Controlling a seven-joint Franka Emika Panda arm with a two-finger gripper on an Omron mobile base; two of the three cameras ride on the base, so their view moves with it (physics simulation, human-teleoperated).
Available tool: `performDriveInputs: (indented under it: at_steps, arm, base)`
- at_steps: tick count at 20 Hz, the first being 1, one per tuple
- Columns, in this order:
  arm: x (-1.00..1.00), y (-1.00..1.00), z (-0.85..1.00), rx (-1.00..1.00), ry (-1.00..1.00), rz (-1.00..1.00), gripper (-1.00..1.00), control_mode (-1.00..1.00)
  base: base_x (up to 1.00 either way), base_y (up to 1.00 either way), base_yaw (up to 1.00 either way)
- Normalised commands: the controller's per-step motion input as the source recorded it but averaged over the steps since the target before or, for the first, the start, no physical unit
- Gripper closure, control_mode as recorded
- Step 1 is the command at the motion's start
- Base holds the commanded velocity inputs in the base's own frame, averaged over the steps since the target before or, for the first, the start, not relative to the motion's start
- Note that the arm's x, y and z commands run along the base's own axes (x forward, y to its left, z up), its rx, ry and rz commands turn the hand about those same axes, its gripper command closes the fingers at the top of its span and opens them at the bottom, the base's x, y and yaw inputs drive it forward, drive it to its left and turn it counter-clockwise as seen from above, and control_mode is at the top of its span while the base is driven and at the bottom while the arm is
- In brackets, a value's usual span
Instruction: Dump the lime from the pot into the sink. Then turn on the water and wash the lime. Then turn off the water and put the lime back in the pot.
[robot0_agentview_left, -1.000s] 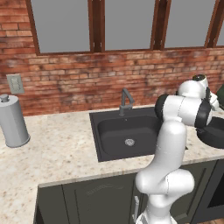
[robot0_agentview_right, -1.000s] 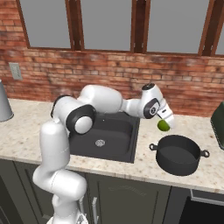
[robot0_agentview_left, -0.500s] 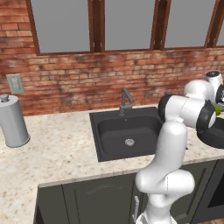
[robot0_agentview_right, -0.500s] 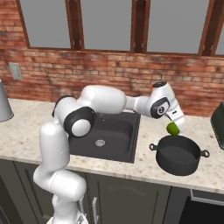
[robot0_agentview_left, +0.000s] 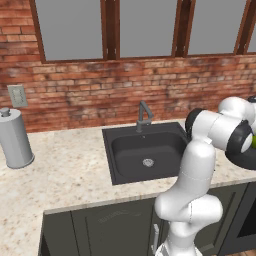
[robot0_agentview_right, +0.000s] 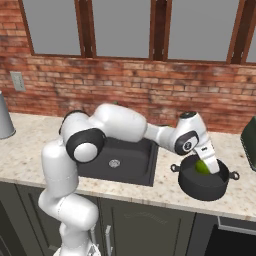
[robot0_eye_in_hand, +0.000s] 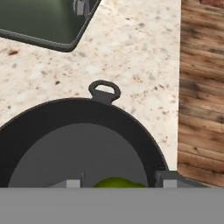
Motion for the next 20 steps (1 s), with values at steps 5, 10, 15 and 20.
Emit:
performDriveInputs:
  at_steps: [5,10,15,20]
  arm:
    - [0.1,0.01,-0.45,-0.04,0.0,-0.08,1.0,-1.0]
    - [0.32,0.0,-0.23,-0.01,0.0,-0.08,1.0,-1.0]
    - [0.4,0.0,-0.14,0.0,0.0,-0.06,-1.0,-1.0]
    - [0.16,0.0,-0.01,0.0,0.0,-0.04,-1.0,-1.0]
  base:
    - [0.0,0.0,0.0]
    - [0.0,0.0,0.0]
    - [0.0,0.0,0.0]
    - [0.0,0.0,0.0]
